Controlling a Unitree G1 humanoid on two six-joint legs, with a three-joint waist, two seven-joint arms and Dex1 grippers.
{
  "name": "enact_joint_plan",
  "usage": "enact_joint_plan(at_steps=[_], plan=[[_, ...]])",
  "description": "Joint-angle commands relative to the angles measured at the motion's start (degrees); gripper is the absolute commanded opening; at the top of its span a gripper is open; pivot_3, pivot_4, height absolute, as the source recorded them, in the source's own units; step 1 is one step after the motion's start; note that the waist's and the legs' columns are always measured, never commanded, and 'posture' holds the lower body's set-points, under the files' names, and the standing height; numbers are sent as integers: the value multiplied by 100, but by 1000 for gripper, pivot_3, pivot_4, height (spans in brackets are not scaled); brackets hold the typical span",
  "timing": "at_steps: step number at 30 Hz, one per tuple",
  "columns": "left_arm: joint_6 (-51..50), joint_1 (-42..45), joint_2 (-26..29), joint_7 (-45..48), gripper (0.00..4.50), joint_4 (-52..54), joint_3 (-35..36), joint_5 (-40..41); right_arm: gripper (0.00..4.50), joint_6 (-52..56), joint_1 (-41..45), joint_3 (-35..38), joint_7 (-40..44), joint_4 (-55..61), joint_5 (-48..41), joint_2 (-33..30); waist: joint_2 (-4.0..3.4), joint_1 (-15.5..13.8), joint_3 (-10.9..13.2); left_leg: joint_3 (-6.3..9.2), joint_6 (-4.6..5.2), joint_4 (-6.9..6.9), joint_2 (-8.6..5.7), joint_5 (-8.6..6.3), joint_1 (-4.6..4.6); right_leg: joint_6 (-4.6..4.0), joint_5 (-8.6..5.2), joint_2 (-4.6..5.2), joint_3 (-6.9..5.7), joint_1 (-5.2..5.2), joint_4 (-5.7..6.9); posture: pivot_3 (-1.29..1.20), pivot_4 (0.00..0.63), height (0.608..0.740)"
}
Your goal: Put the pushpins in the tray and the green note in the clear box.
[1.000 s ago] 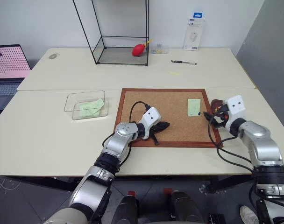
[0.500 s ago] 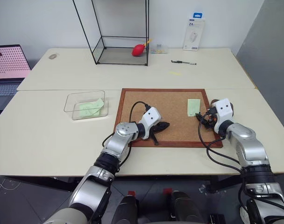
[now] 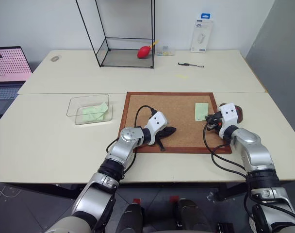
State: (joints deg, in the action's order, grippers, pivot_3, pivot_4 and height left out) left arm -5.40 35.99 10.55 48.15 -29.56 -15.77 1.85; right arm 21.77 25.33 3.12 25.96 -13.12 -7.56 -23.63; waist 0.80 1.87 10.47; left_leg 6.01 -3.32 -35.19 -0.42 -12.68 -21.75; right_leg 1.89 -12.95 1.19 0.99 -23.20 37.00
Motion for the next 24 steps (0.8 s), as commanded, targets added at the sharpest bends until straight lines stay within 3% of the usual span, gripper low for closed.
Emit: enact_joint_plan(at_steps=[1, 16, 24], plan=[[-141, -210, 78, 51, 0, -225, -226, -253, 32, -7, 37, 190, -25, 462, -112, -63, 0, 0, 0, 0, 0, 0, 0, 0, 0, 0, 0, 0, 0, 0, -1, 0, 150, 740], [-210, -193, 95, 33, 0, -308, -321, -357, 32, 249, -83, 341, -20, 1284, -433, -40, 0, -1, -1, 1, 0, 1, 1, 0, 1, 0, 0, 0, -1, 0, 0, 0, 150, 740], [-223, -214, 94, 23, 0, -298, -333, -354, 32, 189, -75, 638, -122, 1201, -256, -440, 0, -2, -2, 1, 0, 1, 0, 0, 1, 0, 0, 0, -1, 0, -1, 0, 150, 740]])
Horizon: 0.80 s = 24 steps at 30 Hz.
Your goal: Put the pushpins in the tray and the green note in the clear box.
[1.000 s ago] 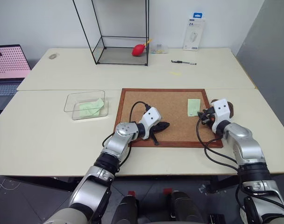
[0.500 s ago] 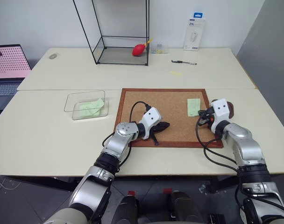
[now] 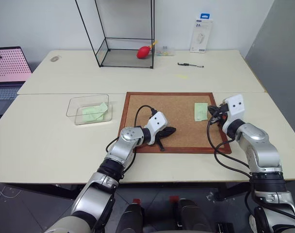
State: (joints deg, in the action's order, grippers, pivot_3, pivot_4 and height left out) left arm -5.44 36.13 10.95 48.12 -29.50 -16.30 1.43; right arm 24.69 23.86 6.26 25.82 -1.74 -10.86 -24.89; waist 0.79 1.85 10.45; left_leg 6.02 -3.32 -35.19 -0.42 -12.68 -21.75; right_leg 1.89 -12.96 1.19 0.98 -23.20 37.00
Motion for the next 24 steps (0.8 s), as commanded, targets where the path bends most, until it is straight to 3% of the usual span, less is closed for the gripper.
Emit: enact_joint_plan(at_steps=[1, 9, 18, 19, 24], plan=[[-214, -230, 53, 28, 0, -306, -279, -307, 32, -153, 82, 341, -170, -67, 194, -420, 0, -1, 0, 0, 0, 0, 0, 0, 0, 0, 0, 0, 0, 0, 0, 0, 150, 740], [-166, -223, 26, 19, 0, -319, -279, -278, 32, -713, 180, -20, -539, -1154, 1198, -1145, 0, -2, -4, -4, 0, 0, 0, 0, 0, -1, -1, 0, 2, 0, -2, 0, 150, 740], [-119, -207, 10, -24, 0, -328, -285, -297, 32, -1132, 504, -165, -516, -2099, 1376, -1090, -4, 0, -6, -7, 0, 0, -1, 0, 0, 0, 0, 0, 4, 0, -2, 0, 150, 740], [-116, -207, 11, -27, 0, -328, -285, -300, 455, -1145, 541, -172, -504, -2175, 1380, -1079, -4, 0, -6, -6, 0, 0, -1, 0, 0, 0, 0, 0, 4, 0, -2, 0, 150, 740], [-121, -226, 28, -41, 0, -299, -275, -298, 1358, -1187, 665, -140, -464, -2385, 1369, -1045, -4, 0, -6, -6, 0, 0, -1, 0, -1, 0, 0, 0, 4, 0, -2, 0, 150, 740]])
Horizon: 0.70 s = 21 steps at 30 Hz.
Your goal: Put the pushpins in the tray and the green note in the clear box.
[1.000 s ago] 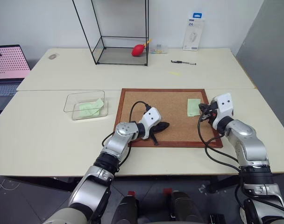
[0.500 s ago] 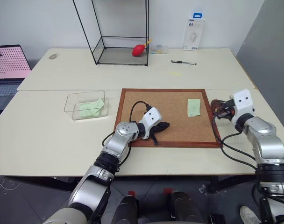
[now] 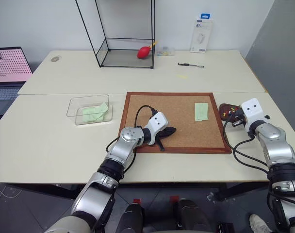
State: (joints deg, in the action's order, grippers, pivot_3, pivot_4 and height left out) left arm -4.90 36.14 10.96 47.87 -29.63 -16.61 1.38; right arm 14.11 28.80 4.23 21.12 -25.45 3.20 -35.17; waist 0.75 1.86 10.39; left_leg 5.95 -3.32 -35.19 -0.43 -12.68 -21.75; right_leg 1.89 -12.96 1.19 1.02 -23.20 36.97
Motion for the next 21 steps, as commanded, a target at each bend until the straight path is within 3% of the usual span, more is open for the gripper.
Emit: enact_joint_plan(at_steps=[1, 11, 17, 21], plan=[[-179, -233, 29, -18, 0, -280, -244, -293, 1531, -126, 188, 74, 12, -29, -45, -16, 0, 0, 0, 0, 0, 0, 0, 0, 0, 0, 0, 0, 0, 0, 0, 0, 150, 740], [-173, -254, 36, -19, 0, -266, -247, -288, 3634, -164, 244, 386, -13, 344, -317, -5, -1, 0, -1, 0, 0, 0, 0, 0, 0, 0, 0, 0, 1, 0, 0, 0, 150, 740], [-174, -255, 45, -9, 0, -272, -240, -279, 3634, 233, -321, 345, 952, 1530, -1237, 319, 0, 0, -3, 2, 0, 0, 1, 0, 1, 0, 0, -1, -1, 0, 1, 0, 150, 740], [-178, -237, 41, -5, 0, -285, -230, -261, 3634, 456, -574, 223, 1106, 2021, -1500, 617, 2, 0, -6, 7, 0, 0, 3, 0, 1, 0, 0, -3, -4, 3, 0, 0, 150, 740]])
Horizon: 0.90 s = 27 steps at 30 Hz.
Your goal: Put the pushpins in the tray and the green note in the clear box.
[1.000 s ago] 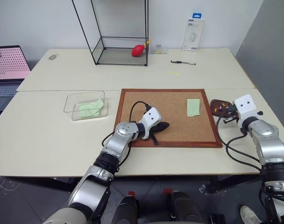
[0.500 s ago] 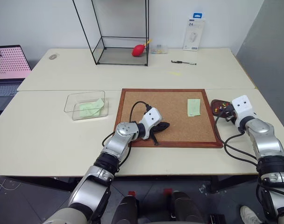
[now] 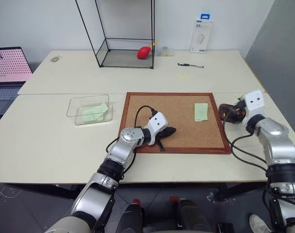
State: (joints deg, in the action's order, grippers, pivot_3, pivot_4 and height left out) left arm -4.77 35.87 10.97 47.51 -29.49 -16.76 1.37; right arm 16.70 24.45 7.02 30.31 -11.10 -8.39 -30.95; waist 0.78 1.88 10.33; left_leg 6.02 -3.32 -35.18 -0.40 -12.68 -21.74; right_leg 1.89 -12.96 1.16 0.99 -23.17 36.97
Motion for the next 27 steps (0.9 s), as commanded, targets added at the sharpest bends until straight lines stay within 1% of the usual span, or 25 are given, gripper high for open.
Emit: enact_joint_plan(at_steps=[1, 5, 15, 17, 18, 19, 22, 27], plan=[[-191, -207, 40, 30, 0, -299, -214, -258, 3634, 300, -176, -95, 208, 688, -407, 279, -1, -1, 0, 0, 0, 0, -2, 0, -1, 0, 0, 1, 0, 0, 1, 0, 150, 740], [-180, -209, 46, 25, 0, -306, -224, -260, 3634, 455, -238, -277, 227, 753, -405, 495, -3, -2, -2, 0, 0, -1, -1, 0, 0, 1, 1, 2, 0, -1, 2, 0, 150, 740], [-181, -247, 94, 28, 0, -250, -236, -279, 3634, 142, 260, -538, -5, -255, -94, 845, -3, -1, -2, -1, 0, -1, -1, 0, 2, 0, 0, 1, 0, -1, 1, 0, 150, 740], [-180, -249, 99, 24, 0, -245, -236, -281, 3269, 67, 367, -535, -69, -466, -53, 899, -3, 0, -2, 0, 0, -1, -1, 0, 2, 0, 0, 1, -1, -1, 2, 0, 150, 740], [-180, -250, 101, 23, 0, -243, -237, -282, 3192, 35, 398, -531, -86, -536, -37, 913, -4, -1, -2, 0, 0, 0, 0, 0, 3, 0, 0, 0, -1, 0, 2, 0, 150, 740], [-186, -256, 105, 20, 0, -231, -236, -280, 2810, 8, 426, -521, -117, -610, -21, 927, -4, -1, -2, 0, 0, 0, 0, 0, 3, 0, 0, 0, -1, -1, 2, 0, 150, 740], [-194, -262, 114, 12, 0, -216, -231, -275, 2245, -71, 468, -514, -128, -757, 12, 935, -4, 0, -2, -1, 0, 0, 0, 0, 2, 0, 0, 0, 0, -1, 1, 0, 150, 740], [-214, -280, 126, 9, 0, -180, -227, -265, 1100, -109, 460, -482, -88, -770, 18, 909, -4, 0, -2, 0, 0, 0, 0, 0, 2, 0, 0, 0, -1, -1, 2, 0, 150, 740]])
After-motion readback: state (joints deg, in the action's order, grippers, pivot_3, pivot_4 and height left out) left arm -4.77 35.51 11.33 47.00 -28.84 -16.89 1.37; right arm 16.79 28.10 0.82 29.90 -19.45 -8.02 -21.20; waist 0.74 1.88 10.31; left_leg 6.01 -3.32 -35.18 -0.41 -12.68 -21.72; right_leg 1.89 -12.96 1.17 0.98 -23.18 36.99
